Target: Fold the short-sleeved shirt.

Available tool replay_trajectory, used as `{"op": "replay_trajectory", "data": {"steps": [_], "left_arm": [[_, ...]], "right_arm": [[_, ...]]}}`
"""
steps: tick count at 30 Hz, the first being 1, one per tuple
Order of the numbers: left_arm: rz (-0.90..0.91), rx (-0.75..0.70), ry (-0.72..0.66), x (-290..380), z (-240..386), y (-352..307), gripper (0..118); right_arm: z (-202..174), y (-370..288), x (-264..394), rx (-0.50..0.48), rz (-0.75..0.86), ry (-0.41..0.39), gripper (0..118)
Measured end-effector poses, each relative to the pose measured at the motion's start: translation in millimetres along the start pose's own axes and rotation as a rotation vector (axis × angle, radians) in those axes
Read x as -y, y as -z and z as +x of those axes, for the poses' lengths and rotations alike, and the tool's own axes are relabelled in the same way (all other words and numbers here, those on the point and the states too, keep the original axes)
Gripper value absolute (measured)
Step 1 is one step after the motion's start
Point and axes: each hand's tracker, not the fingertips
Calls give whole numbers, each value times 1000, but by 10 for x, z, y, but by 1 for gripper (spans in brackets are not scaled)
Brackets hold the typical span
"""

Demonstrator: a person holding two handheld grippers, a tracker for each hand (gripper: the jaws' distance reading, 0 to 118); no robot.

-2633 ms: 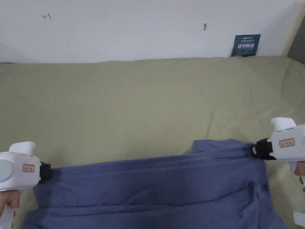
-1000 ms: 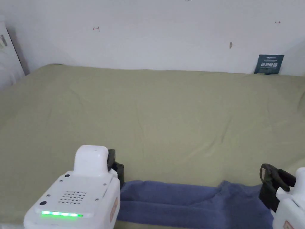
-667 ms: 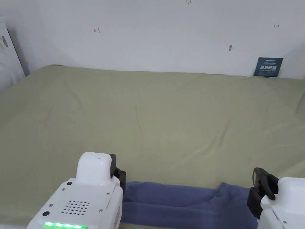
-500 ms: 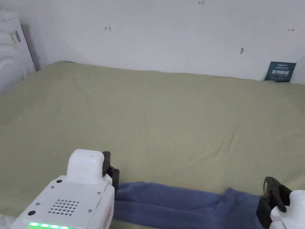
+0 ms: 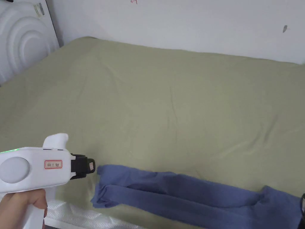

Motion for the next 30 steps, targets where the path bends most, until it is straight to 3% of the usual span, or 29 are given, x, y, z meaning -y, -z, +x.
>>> {"op": "replay_trajectory", "data": {"steps": [2, 3, 4, 5, 8, 9, 10, 14, 17, 23, 25, 26, 27, 28, 30], "left_arm": [[-74, 116, -25, -78, -233, 179, 4], [-116, 163, -63, -103, -304, 272, 14], [-113, 171, -89, -54, -285, 293, 32], [-109, 166, -77, -71, -307, 349, 75], [-203, 313, -92, -105, -408, 579, 84], [-230, 328, -92, -99, -411, 651, 106], [-232, 350, -101, -94, -414, 689, 113], [-277, 362, -132, -77, -506, 903, 112], [-304, 499, -178, -45, -556, 1039, 112], [-375, 633, -225, 24, -509, 1274, 111], [-375, 611, -203, 38, -438, 1336, 107], [-375, 594, -171, 21, -399, 1309, 93], [-355, 564, -161, 7, -410, 1288, 61], [-354, 551, -161, 4, -429, 1285, 11], [-341, 404, -136, 23, -480, 1309, 8]], "right_arm": [[-26, 34, 11, 3, -19, -7, 2], [-32, 54, 21, 4, -30, -11, 2], [-44, 70, 30, 4, -38, -15, 2], [-60, 83, 39, 6, -45, -20, 2], [-83, 109, 58, 9, -62, -25, 2], [-89, 125, 58, 5, -73, -20, 2], [-94, 137, 58, 3, -82, -14, 2], [-117, 157, 59, 4, -95, -5, 2], [-127, 168, 65, 4, -99, -12, 2], [-176, 191, 87, -7, -110, -9, 2], [-188, 193, 90, -15, -115, -1, 2], [-196, 189, 91, -18, -116, 3, 2], [-201, 180, 95, -20, -116, 5, 2], [-199, 163, 97, -28, -112, 7, 2], [-196, 141, 96, -31, -111, 4, 2]]}}
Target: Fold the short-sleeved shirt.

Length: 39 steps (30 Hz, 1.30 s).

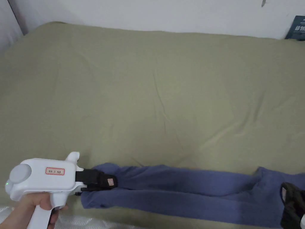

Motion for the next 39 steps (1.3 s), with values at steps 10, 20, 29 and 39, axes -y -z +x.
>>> {"op": "replay_trajectory", "data": {"steps": [10, 20, 29, 39], "left_arm": [[86, -21, 11, -101, 91, -643, 8], [111, -260, 95, -57, 813, -1111, 8], [-14, -408, 341, 195, 2249, -192, 8], [-176, -427, 443, 361, 2406, 1592, 109]], "right_arm": [[170, -79, -24, 3, 41, 16, 2], [251, -78, 33, -50, 54, 56, 2], [426, -207, 165, -68, 45, 108, 2], [707, -299, 334, -34, -2, 199, 2]]}}
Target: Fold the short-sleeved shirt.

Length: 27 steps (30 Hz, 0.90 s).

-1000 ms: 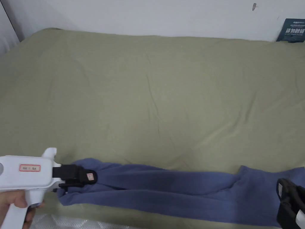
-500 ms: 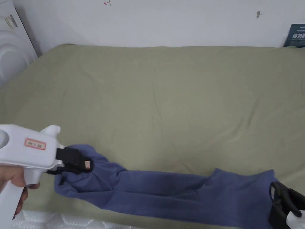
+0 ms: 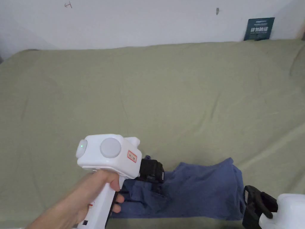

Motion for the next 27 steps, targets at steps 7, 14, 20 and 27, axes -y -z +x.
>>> {"op": "replay_trajectory", "data": {"steps": [7, 14, 20, 27], "left_arm": [[39, 112, -70, 64, -60, -372, 112], [179, 113, -158, 215, -650, -767, 0], [80, 246, -189, 124, -522, 70, 0], [24, 348, -227, 216, -255, 603, 0]], "right_arm": [[99, 65, -36, 8, -12, 41, 2], [-5, 184, -61, -36, -27, 35, 2], [-56, 196, -43, -40, -51, 10, 2], [-8, 244, -29, -11, -86, 4, 2]]}}
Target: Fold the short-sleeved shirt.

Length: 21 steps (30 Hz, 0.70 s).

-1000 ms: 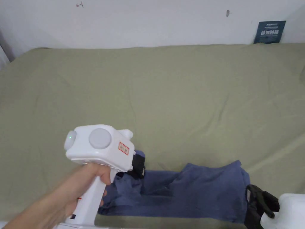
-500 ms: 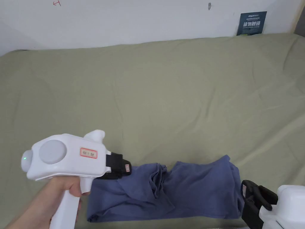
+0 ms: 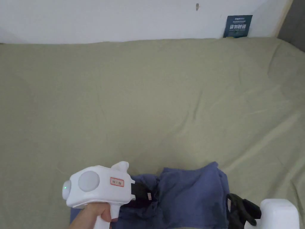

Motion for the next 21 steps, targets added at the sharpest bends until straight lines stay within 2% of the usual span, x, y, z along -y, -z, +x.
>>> {"op": "replay_trajectory", "data": {"steps": [5, 7, 10, 14, 15, 16, 17, 18, 19, 21], "left_arm": [[65, -42, 97, -34, 18, -798, 0], [131, -42, 91, 22, -76, -1240, 0], [208, -118, 81, 137, -359, -1850, 0], [237, -215, 16, 187, -803, -2052, 0], [198, -157, 2, 197, -868, -1980, 0], [171, -111, -3, 206, -903, -1925, 13], [166, -89, 5, 221, -946, -1869, 57], [158, -38, 20, 222, -972, -1783, 96], [141, 0, 15, 211, -1003, -1687, 117], [150, 55, -30, 120, -1156, -1557, 118]], "right_arm": [[-107, 102, -31, -24, -10, -20, 2], [-188, 131, -46, -40, -6, -29, 2], [-328, 177, -67, -78, -8, -35, 2], [-473, 212, -71, -95, -10, -65, 2], [-495, 221, -71, -101, -13, -65, 2], [-516, 227, -68, -100, -14, -66, 2], [-539, 234, -67, -98, -17, -69, 2], [-551, 235, -65, -97, -19, -72, 2], [-559, 235, -64, -95, -21, -73, 2], [-577, 244, -63, -94, -31, -78, 2]]}}
